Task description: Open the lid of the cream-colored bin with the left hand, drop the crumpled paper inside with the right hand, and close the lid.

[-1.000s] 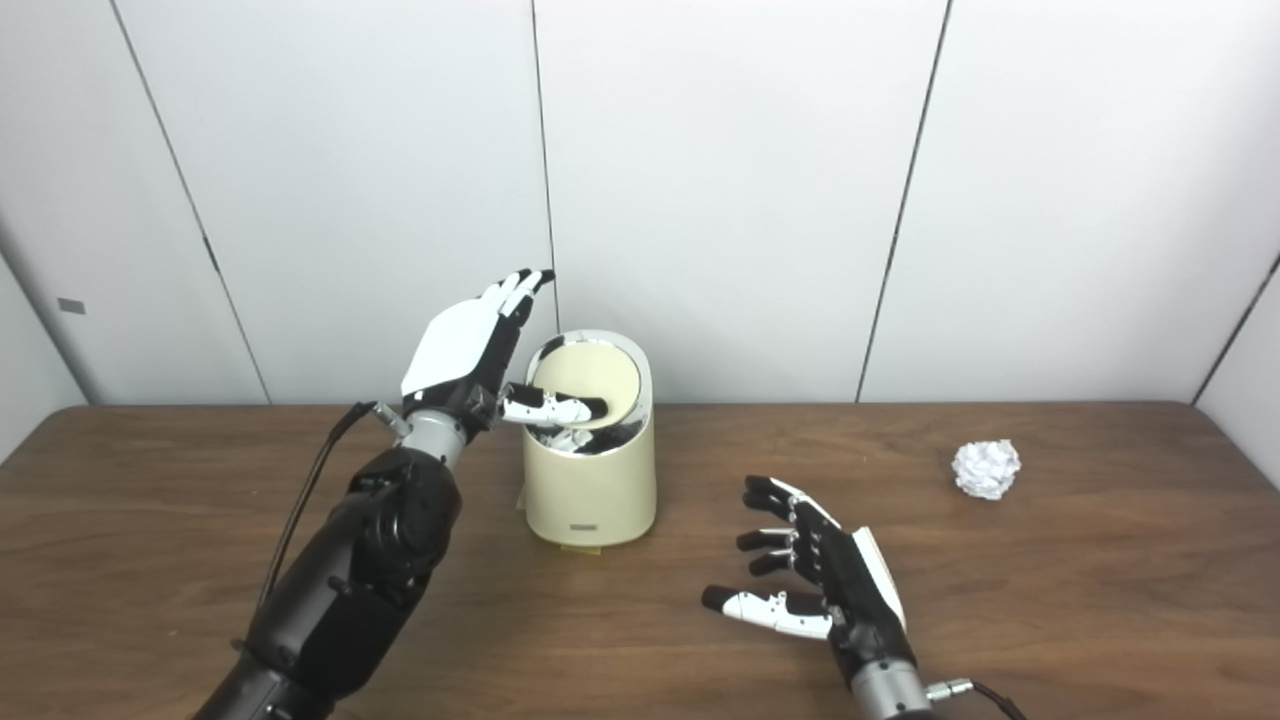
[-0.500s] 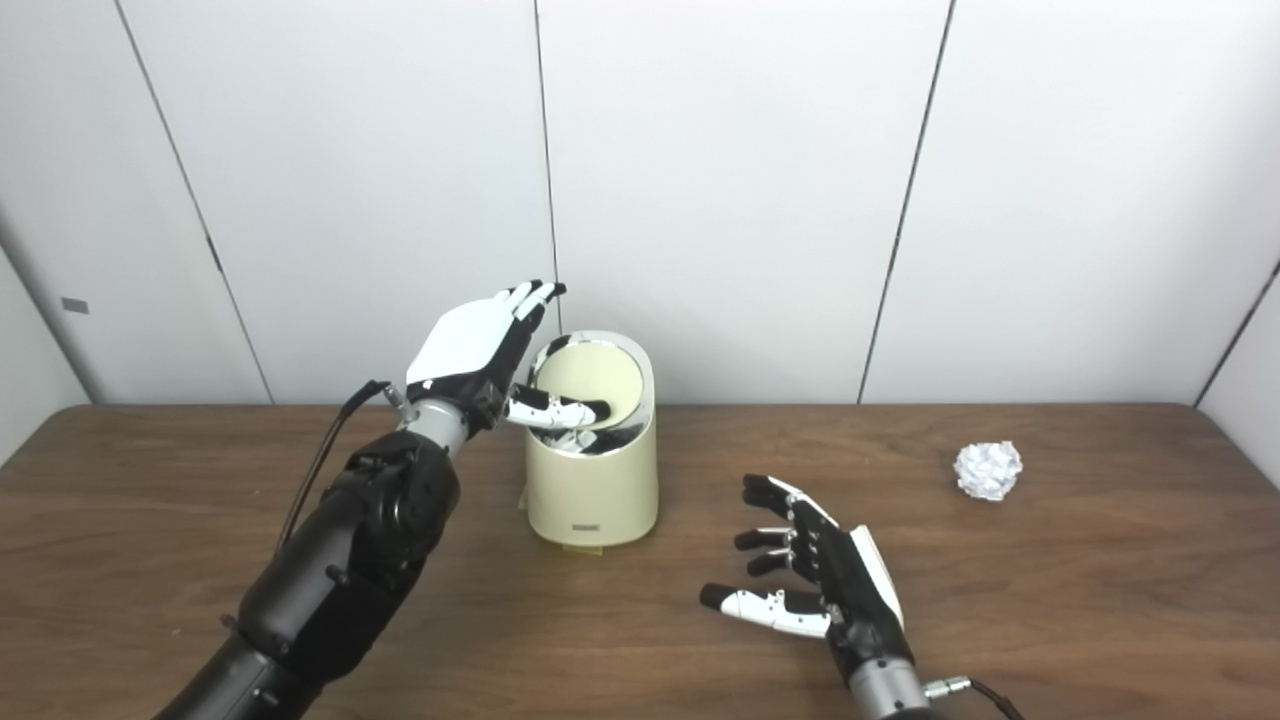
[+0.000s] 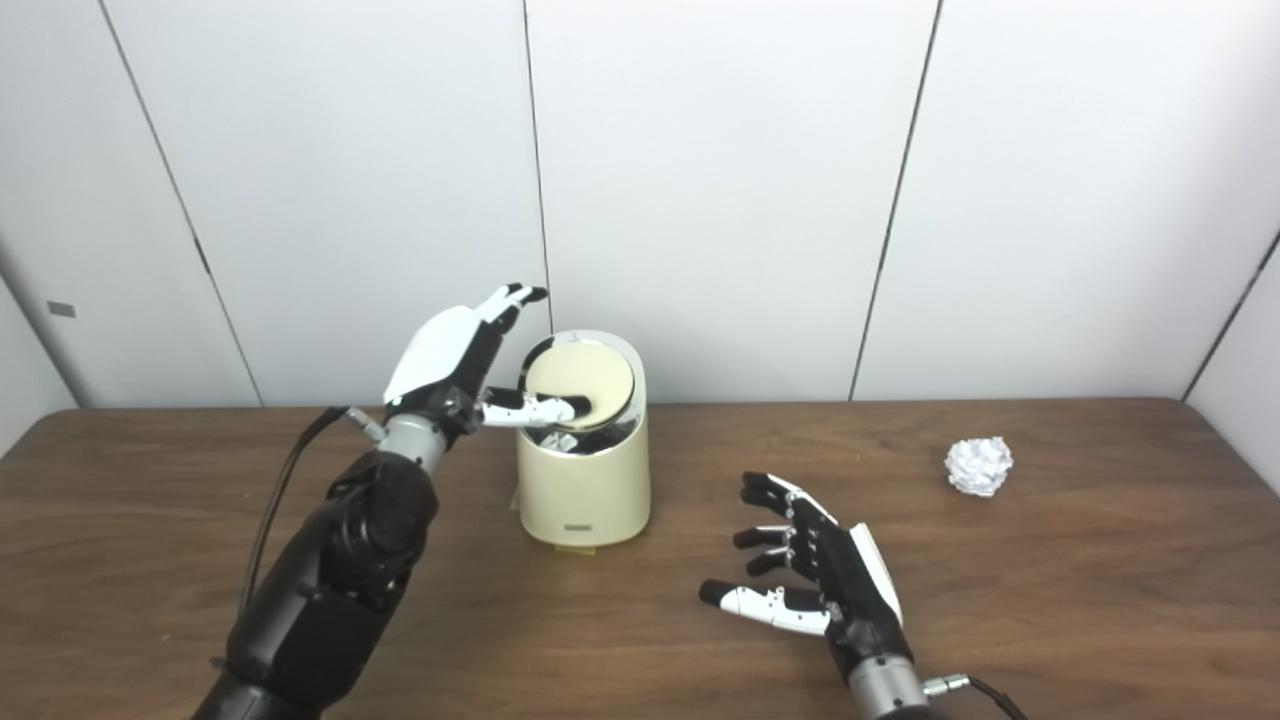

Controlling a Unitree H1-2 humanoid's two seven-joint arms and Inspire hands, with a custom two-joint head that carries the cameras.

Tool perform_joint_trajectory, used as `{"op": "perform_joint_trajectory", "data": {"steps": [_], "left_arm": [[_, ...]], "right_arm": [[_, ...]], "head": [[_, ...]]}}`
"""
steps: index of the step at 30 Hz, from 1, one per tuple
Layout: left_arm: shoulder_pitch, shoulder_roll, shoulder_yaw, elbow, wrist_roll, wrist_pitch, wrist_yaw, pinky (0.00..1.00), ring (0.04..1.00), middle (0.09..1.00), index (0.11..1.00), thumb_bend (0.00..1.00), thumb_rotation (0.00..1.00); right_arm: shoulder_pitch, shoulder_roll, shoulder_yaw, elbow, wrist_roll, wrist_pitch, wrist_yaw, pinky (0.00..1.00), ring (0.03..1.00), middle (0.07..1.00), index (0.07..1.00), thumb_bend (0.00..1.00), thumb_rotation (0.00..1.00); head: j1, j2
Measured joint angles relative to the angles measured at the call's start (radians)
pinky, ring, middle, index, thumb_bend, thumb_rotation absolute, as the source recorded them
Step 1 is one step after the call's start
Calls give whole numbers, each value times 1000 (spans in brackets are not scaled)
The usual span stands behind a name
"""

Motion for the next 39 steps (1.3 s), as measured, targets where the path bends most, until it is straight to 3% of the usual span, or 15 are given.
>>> {"op": "perform_joint_trajectory", "data": {"steps": [2,4,12,18,25,30,35,39], "left_arm": [[7,-4,39,-33,-45,-21,15,843,967,992,979,742,776],[11,-7,77,-76,-92,-25,17,859,968,992,981,732,778],[81,-4,160,-151,-245,-59,12,868,955,951,959,684,470],[205,-1,197,-165,-359,-117,4,745,872,888,908,666,280],[328,-11,233,-158,-433,-238,20,669,761,811,865,684,271],[375,-28,252,-94,-455,-336,53,639,720,780,859,661,236],[420,-33,243,-39,-460,-377,47,672,736,783,872,676,285],[423,-29,240,-15,-484,-388,32,668,748,790,871,675,258]], "right_arm": [[0,0,-1,2,1,0,0,503,639,807,810,786,171],[-1,0,0,2,0,0,0,503,636,805,807,784,174],[-1,-1,-3,2,-6,0,-1,514,646,811,811,784,174],[0,-4,-7,3,-2,-2,-1,513,641,807,810,793,186],[1,-11,-8,3,-3,-2,-1,529,639,804,808,788,177],[1,-14,-14,3,-3,-2,-3,538,639,795,804,784,151],[0,-21,-31,1,1,-3,-14,549,647,799,804,797,165],[-12,-73,-38,-20,-7,0,6,561,668,772,791,776,173]], "head": [[2,0],[3,0],[6,3],[9,5],[9,6],[9,0],[-6,-8],[-64,-18]]}}
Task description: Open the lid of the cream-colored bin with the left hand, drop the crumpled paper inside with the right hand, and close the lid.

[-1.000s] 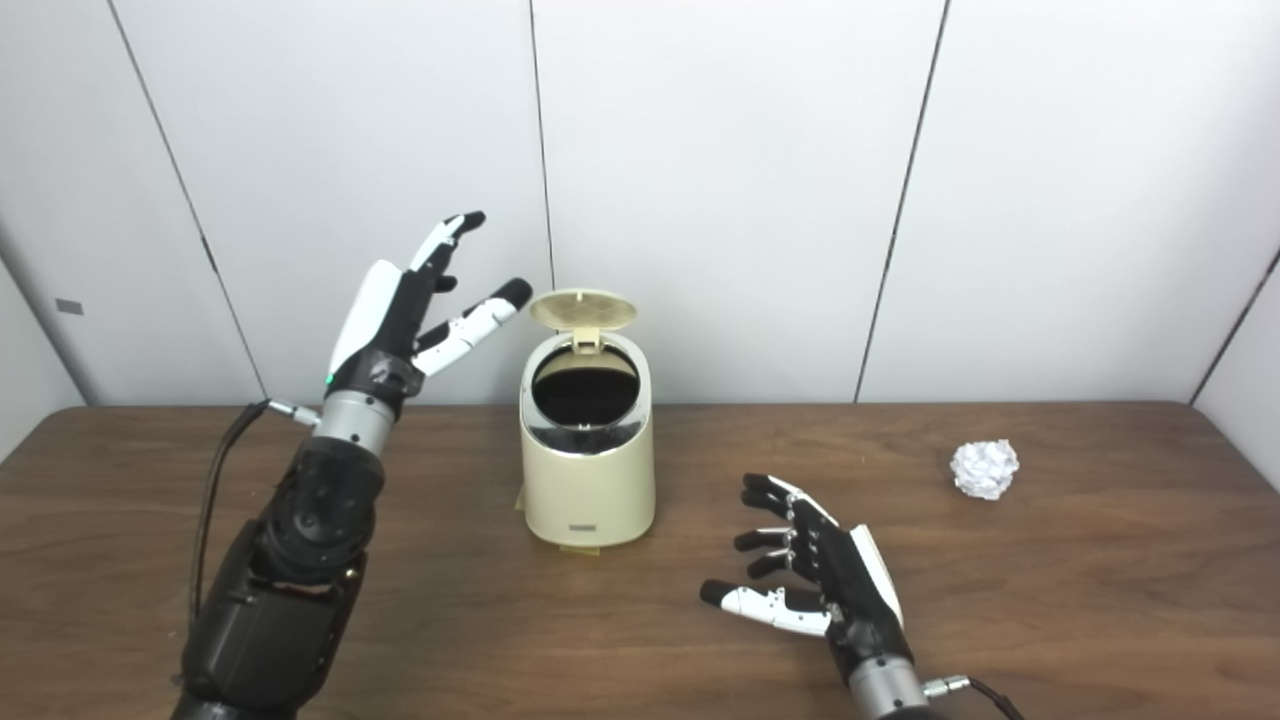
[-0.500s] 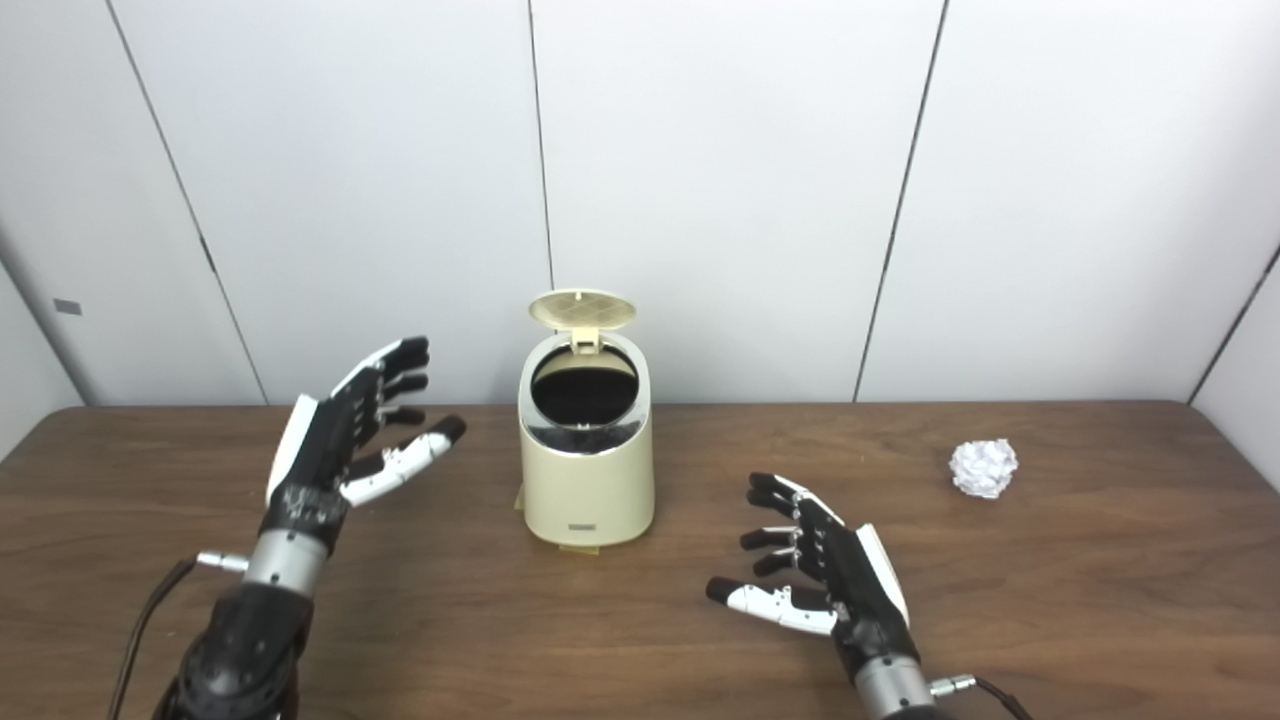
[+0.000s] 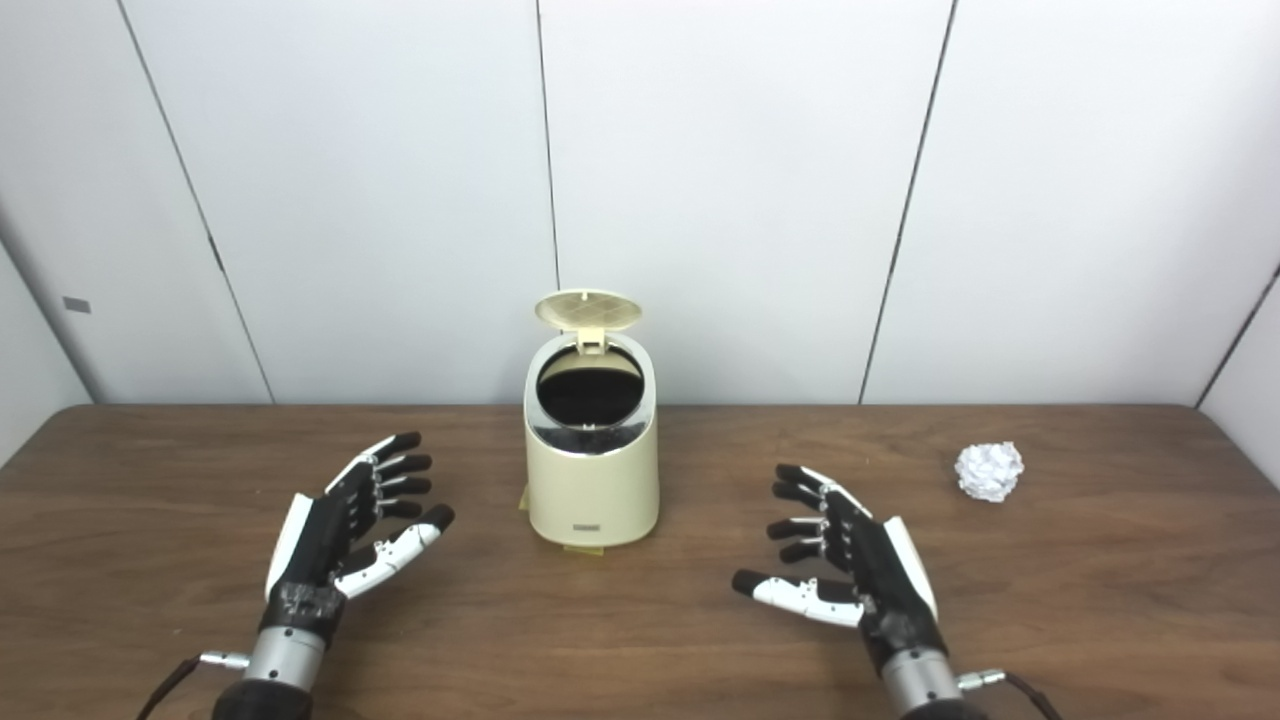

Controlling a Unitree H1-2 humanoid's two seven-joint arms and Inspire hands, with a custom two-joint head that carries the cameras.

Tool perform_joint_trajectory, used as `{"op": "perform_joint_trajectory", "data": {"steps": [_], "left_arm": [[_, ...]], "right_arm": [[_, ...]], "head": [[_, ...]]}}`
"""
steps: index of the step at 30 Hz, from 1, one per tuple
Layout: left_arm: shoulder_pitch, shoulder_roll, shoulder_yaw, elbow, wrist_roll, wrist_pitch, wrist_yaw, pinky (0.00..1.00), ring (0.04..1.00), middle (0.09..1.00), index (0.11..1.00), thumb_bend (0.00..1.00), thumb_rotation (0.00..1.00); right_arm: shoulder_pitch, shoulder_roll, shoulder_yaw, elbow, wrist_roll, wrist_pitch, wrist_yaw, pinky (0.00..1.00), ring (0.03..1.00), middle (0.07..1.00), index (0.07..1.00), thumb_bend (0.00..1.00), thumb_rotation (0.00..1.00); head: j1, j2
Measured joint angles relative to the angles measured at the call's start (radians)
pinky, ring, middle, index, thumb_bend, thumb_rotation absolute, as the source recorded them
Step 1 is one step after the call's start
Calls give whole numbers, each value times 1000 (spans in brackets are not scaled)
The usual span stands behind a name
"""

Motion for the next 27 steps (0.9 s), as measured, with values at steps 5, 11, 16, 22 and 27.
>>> {"op": "perform_joint_trajectory", "data": {"steps": [5,11,16,22,27], "left_arm": [[13,1,6,19,-32,1,-19,655,744,776,857,663,210],[8,24,12,34,-45,-6,-27,666,762,791,857,643,147],[-14,29,14,70,-50,-24,-29,659,750,784,857,632,127],[-27,35,15,91,-54,-40,-34,688,760,789,853,627,137],[-26,49,15,95,-59,-48,-38,694,757,778,851,626,107]], "right_arm": [[-42,-179,-14,-52,-161,21,1,661,736,778,769,794,111],[-99,-302,-95,29,-192,0,-42,623,724,742,719,836,103],[-154,-326,-112,-25,-273,36,-75,637,788,769,730,871,67],[-203,-375,-147,58,-307,109,-87,669,805,770,783,900,95],[-203,-397,-135,137,-327,157,-78,668,852,855,814,916,122]], "head": [[-97,-20],[-172,-37],[-213,-48],[-215,-51],[-209,-49]]}}
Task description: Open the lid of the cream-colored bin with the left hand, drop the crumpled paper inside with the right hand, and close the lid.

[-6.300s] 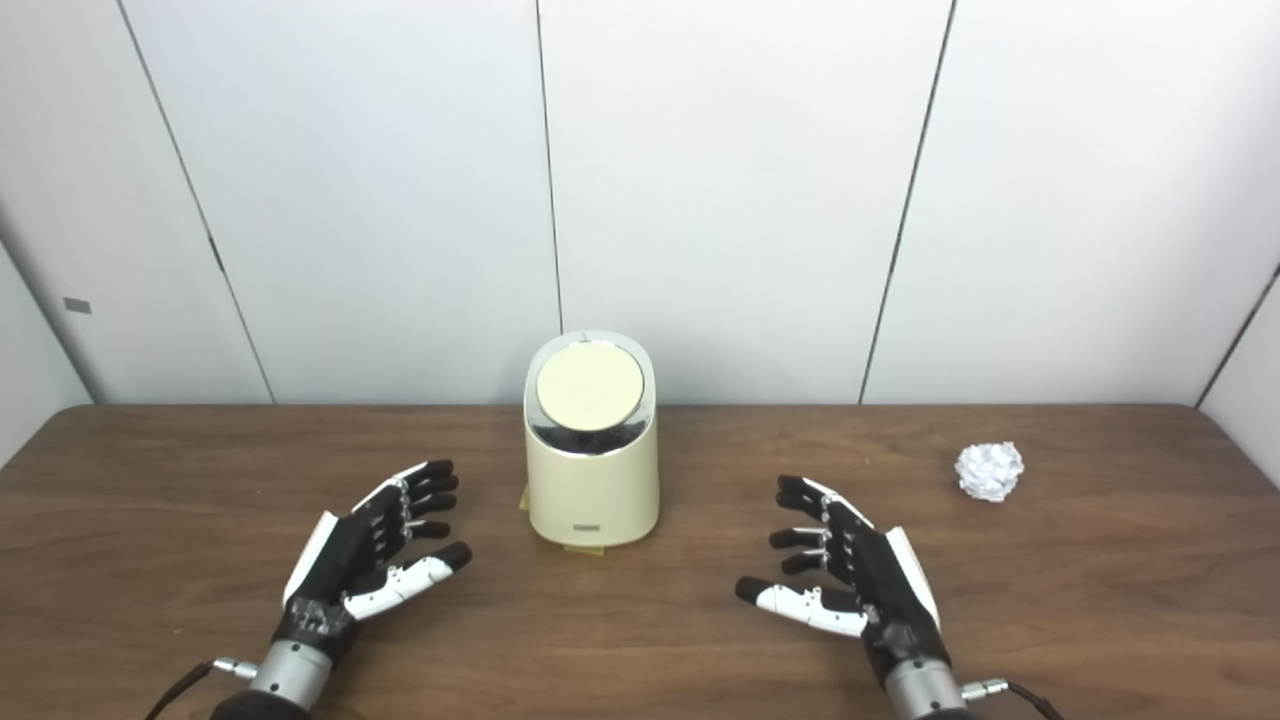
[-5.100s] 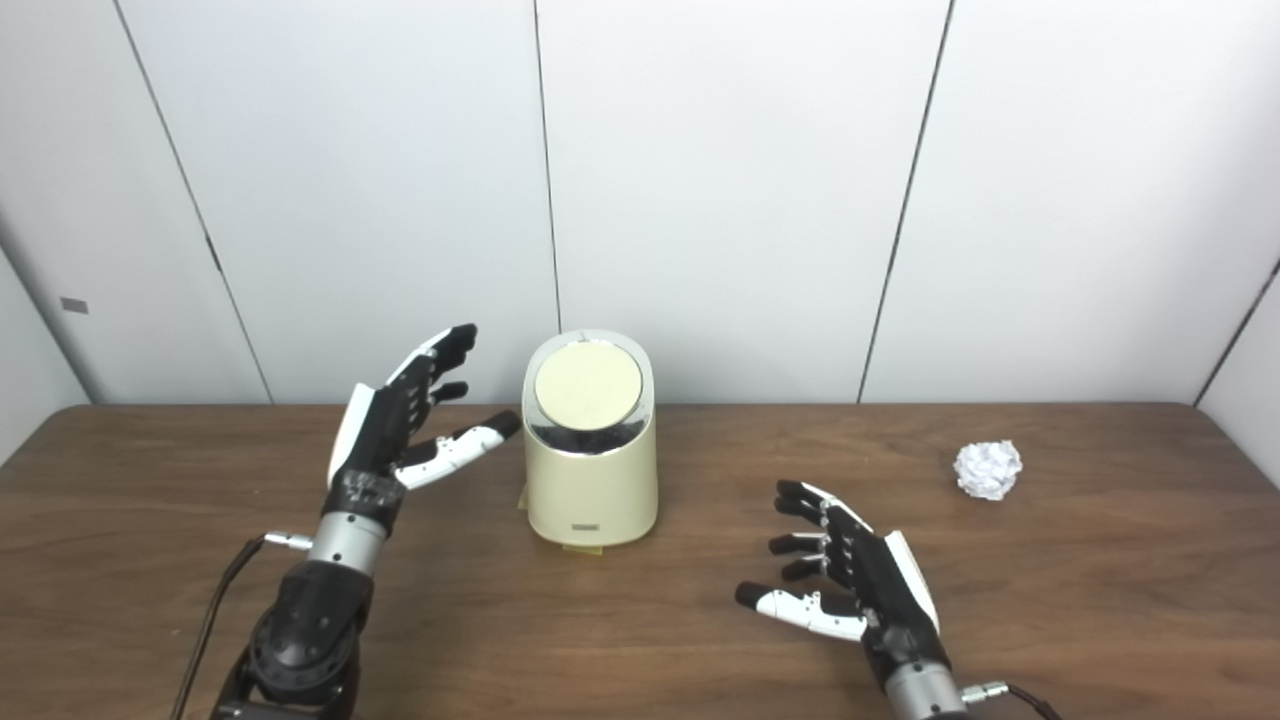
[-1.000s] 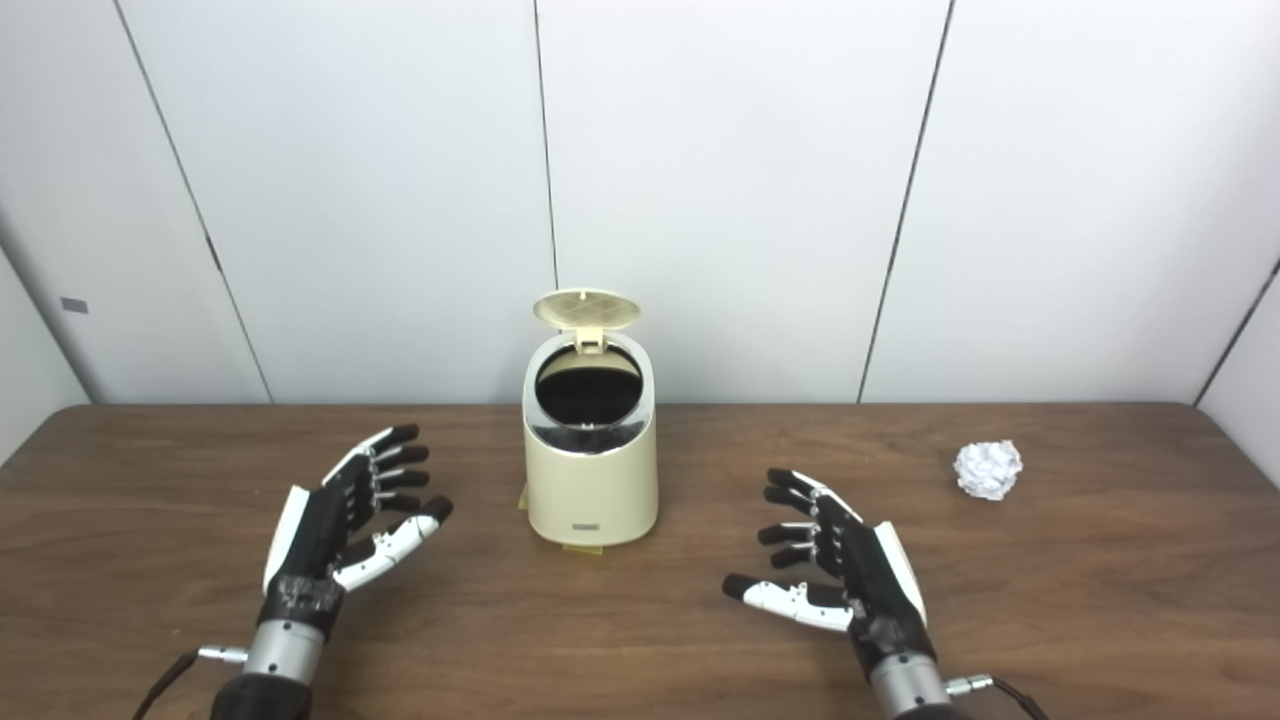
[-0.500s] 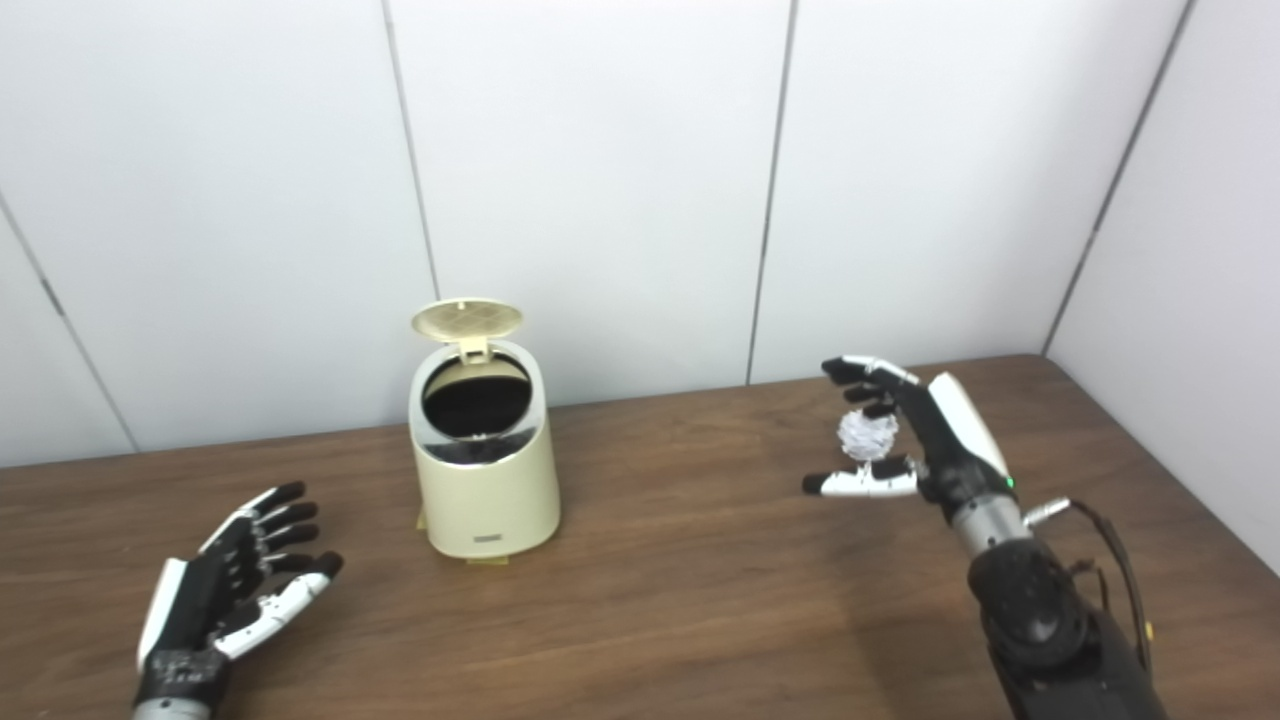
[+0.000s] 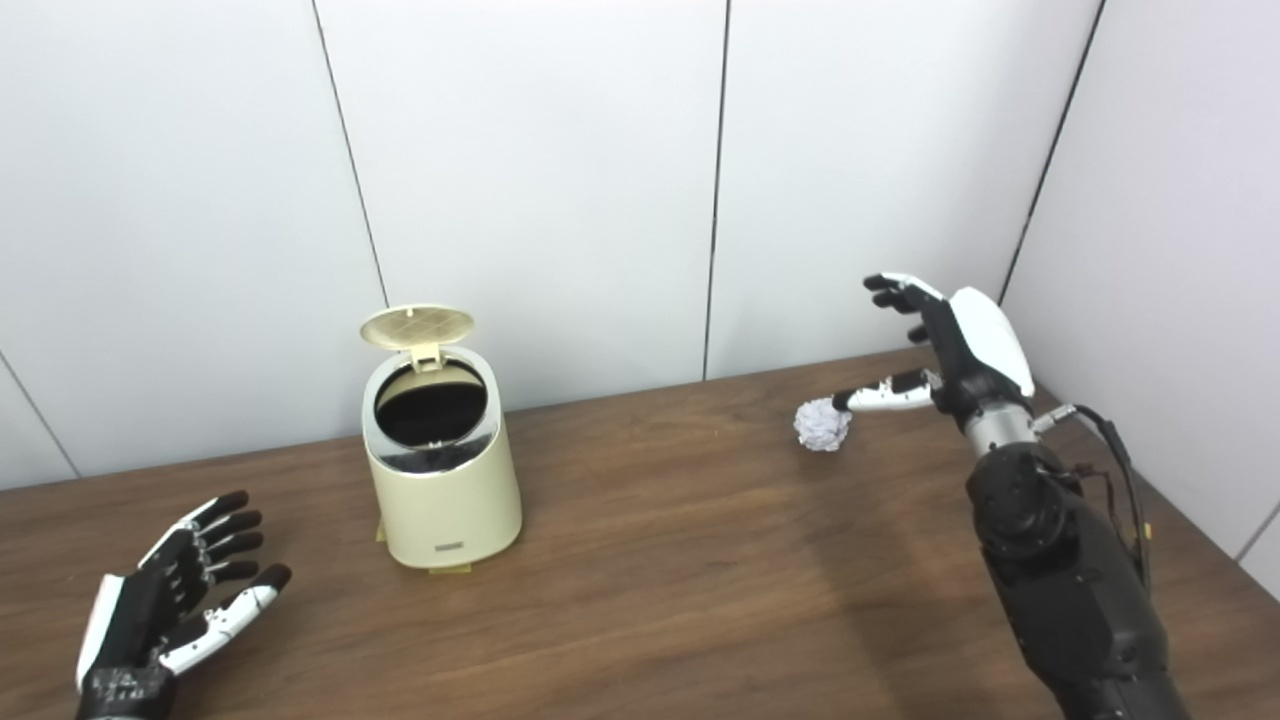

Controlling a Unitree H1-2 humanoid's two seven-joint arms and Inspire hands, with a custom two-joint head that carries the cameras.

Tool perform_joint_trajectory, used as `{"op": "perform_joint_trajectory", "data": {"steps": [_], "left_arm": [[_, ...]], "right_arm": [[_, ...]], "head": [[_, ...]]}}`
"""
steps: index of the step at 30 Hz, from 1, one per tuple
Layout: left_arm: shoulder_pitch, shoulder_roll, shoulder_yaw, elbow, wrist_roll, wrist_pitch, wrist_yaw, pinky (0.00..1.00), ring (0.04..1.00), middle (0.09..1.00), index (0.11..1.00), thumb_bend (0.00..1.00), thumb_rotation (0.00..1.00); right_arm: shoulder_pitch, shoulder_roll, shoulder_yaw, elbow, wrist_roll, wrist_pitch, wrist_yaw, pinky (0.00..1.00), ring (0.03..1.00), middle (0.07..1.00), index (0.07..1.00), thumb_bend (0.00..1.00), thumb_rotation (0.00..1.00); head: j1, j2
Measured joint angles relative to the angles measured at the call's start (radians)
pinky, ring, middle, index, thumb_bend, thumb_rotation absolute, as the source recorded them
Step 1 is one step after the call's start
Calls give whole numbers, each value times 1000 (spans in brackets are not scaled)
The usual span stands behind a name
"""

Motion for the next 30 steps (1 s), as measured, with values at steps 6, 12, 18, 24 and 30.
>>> {"op": "perform_joint_trajectory", "data": {"steps": [6,12,18,24,30], "left_arm": [[4,10,-3,-2,2,0,-18,707,762,770,849,623,108],[4,13,-5,-4,10,0,-26,714,762,767,841,613,82],[10,14,-5,-12,16,3,-28,688,747,763,836,613,99],[16,13,-4,-21,16,4,-30,716,759,762,837,601,89],[21,12,-5,-28,15,6,-31,726,757,755,836,588,92]], "right_arm": [[-36,-12,74,120,-38,51,11,756,882,849,824,907,118],[-98,-19,143,245,-51,46,16,743,887,841,832,912,194],[-144,-19,205,325,-56,47,46,753,863,836,832,909,205],[-176,-19,270,438,-79,38,35,767,852,810,821,906,245],[-198,-22,305,478,-95,8,20,772,865,819,798,920,289]], "head": [[2,2],[5,6],[12,8],[17,12],[20,15]]}}
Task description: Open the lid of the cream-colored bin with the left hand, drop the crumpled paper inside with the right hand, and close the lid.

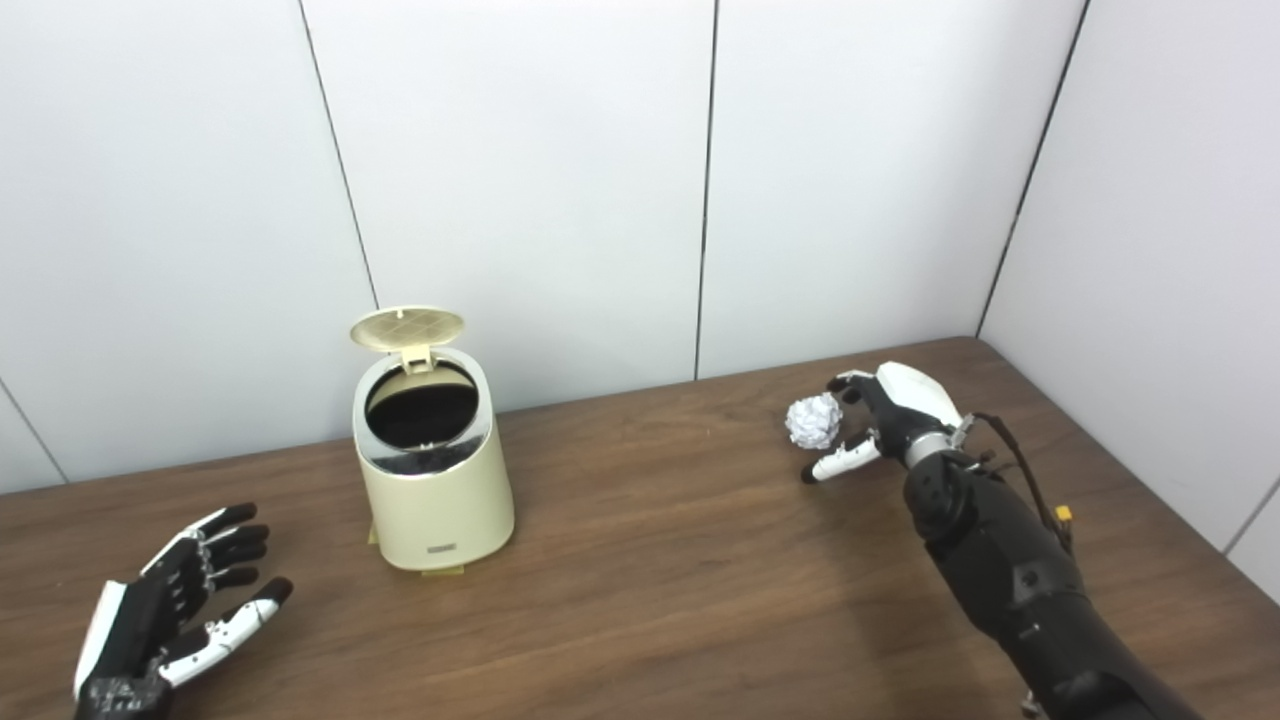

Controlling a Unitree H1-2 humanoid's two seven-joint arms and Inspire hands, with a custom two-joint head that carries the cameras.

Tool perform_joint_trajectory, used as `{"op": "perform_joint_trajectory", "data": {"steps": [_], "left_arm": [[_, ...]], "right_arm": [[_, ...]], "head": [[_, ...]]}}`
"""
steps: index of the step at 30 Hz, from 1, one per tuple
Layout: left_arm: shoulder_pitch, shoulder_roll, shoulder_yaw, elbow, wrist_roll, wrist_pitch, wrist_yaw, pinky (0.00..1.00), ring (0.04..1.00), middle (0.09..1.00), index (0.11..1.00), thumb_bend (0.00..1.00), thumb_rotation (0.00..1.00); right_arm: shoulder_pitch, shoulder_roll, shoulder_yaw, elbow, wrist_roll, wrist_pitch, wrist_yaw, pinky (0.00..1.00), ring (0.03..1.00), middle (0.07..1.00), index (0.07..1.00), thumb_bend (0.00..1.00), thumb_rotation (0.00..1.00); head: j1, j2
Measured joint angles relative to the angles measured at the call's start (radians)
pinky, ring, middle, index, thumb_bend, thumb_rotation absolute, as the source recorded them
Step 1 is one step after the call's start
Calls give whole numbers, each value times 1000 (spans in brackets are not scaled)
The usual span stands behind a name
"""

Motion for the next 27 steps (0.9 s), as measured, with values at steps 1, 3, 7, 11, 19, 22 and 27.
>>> {"op": "perform_joint_trajectory", "data": {"steps": [1,3,7,11,19,22,27], "left_arm": [[0,0,0,0,0,4,0,727,758,754,836,587,91],[0,0,0,-1,1,12,0,719,754,753,836,581,81],[1,0,-1,-2,3,12,0,708,745,750,835,581,84],[1,0,-1,-2,3,12,0,710,747,750,835,575,70],[1,0,-2,-2,8,12,0,726,751,743,831,576,83],[1,1,-1,-2,8,12,0,734,754,741,832,571,89],[2,1,-2,-2,9,12,0,743,751,735,831,559,77]], "right_arm": [[0,0,3,0,-2,-1,-1,765,866,817,793,918,283],[1,0,6,-4,-3,-2,-1,767,872,812,782,914,264],[1,0,9,-3,-3,-18,-17,766,808,748,754,922,217],[5,0,8,-2,1,-79,-34,772,742,692,714,888,173],[1,-2,24,3,-19,-104,-61,843,723,618,499,528,125],[1,-15,48,2,-50,-92,-61,878,737,592,491,517,128],[-2,-29,81,-9,-96,-89,-62,838,698,492,493,527,6]], "head": [[0,0],[-2,2],[-2,5],[2,8],[0,15],[-2,17],[2,18]]}}
